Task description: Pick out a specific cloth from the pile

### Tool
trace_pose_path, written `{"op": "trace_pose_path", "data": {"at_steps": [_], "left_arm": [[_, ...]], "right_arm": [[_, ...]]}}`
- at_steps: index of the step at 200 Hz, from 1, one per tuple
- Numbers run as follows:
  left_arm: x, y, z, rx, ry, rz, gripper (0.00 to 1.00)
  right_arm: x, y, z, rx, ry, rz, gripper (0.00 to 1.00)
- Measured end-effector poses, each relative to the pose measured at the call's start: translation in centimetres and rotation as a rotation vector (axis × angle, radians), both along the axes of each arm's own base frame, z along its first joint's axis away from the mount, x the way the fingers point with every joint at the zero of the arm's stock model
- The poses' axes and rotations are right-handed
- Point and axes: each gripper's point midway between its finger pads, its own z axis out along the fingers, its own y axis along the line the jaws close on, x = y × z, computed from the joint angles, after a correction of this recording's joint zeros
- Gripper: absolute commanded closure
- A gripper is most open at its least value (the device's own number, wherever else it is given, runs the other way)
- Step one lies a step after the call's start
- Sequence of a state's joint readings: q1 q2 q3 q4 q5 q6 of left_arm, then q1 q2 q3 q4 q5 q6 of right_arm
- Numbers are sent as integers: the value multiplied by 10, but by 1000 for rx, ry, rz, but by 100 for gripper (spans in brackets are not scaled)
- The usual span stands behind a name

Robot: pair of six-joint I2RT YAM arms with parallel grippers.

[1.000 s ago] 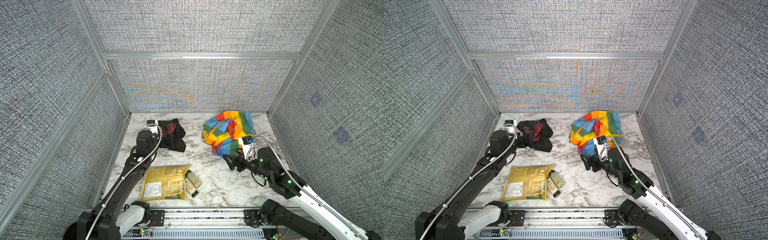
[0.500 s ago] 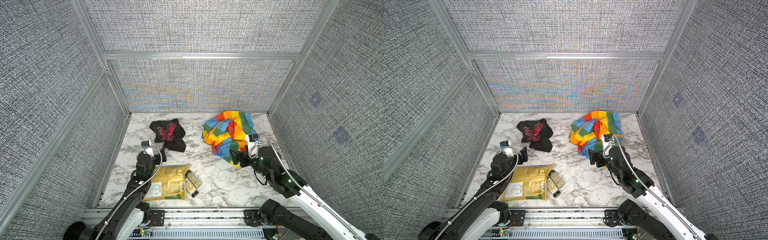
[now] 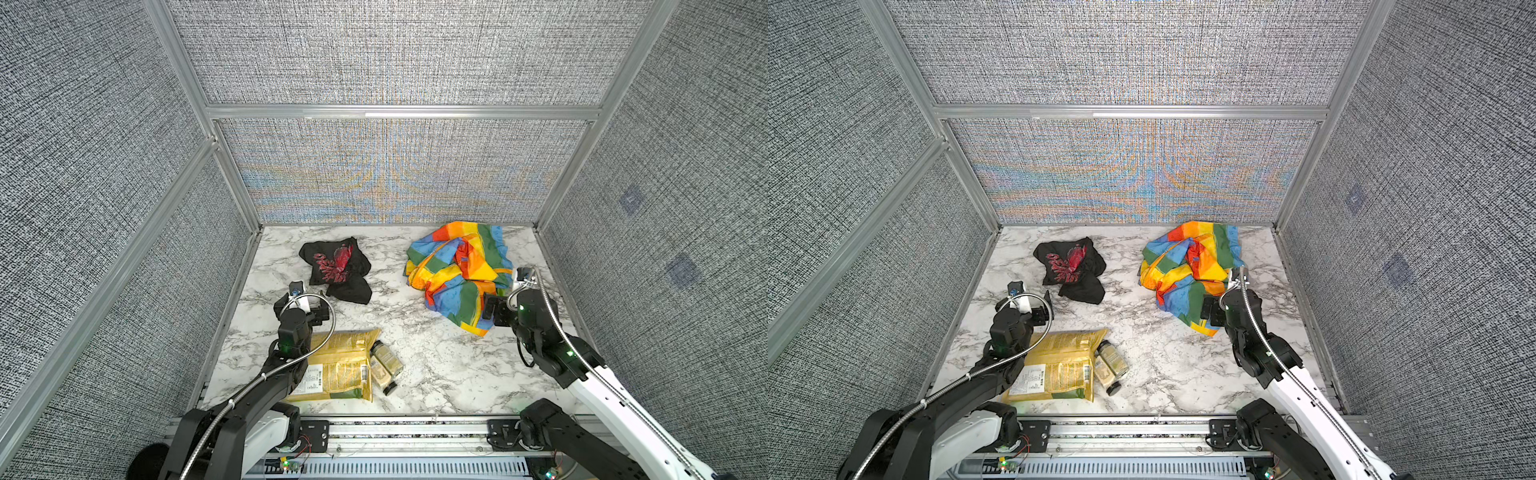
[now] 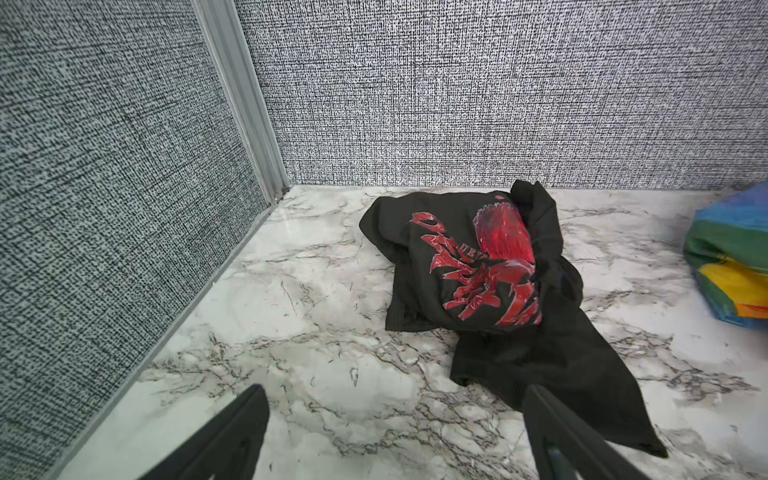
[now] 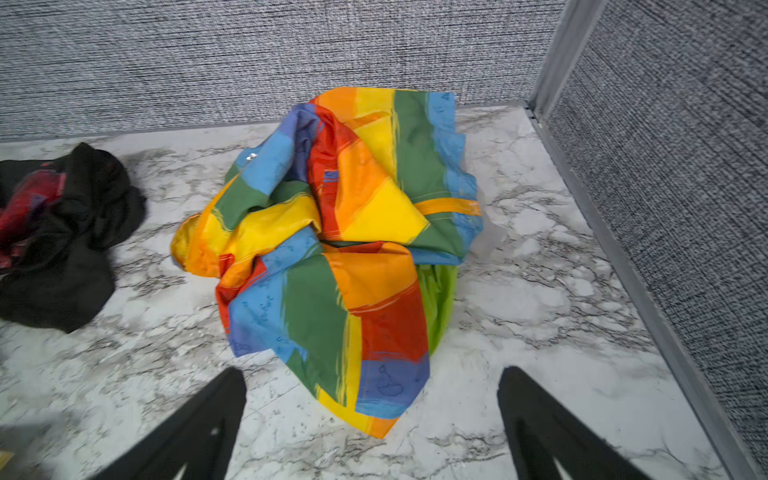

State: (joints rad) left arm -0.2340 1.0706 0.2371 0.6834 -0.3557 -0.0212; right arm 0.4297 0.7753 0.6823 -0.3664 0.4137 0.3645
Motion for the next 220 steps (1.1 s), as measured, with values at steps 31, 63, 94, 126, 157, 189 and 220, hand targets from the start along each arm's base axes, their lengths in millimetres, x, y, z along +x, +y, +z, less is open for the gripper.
{"op": "trace_pose_path", "data": {"at_steps": [31,63,94,126,157,189,220], "left_arm": [[6,5,-4,48,-8,22,1],[6,11,-16,65,-7,43,1],[6,14,-31,73,8,49,1],[12,13,-25,68,-19,37,1],[16,18,-21,62,-28,43,1],[18,20,-22,59,-32,34,1],[16,30,-44,63,2,39,1]], "right_arm": [[4,-17,-15,-19,-15,-42,2],[11,-36,-12,-25,-53,-102,3],[18,-60,-10,-29,-74,-182,1],[30,-80,-18,-30,-53,-234,1],[39,-90,-27,-43,-43,-240,1],[45,-101,-46,-62,-24,-258,1],[53,-105,-58,-65,-12,-262,1]]}}
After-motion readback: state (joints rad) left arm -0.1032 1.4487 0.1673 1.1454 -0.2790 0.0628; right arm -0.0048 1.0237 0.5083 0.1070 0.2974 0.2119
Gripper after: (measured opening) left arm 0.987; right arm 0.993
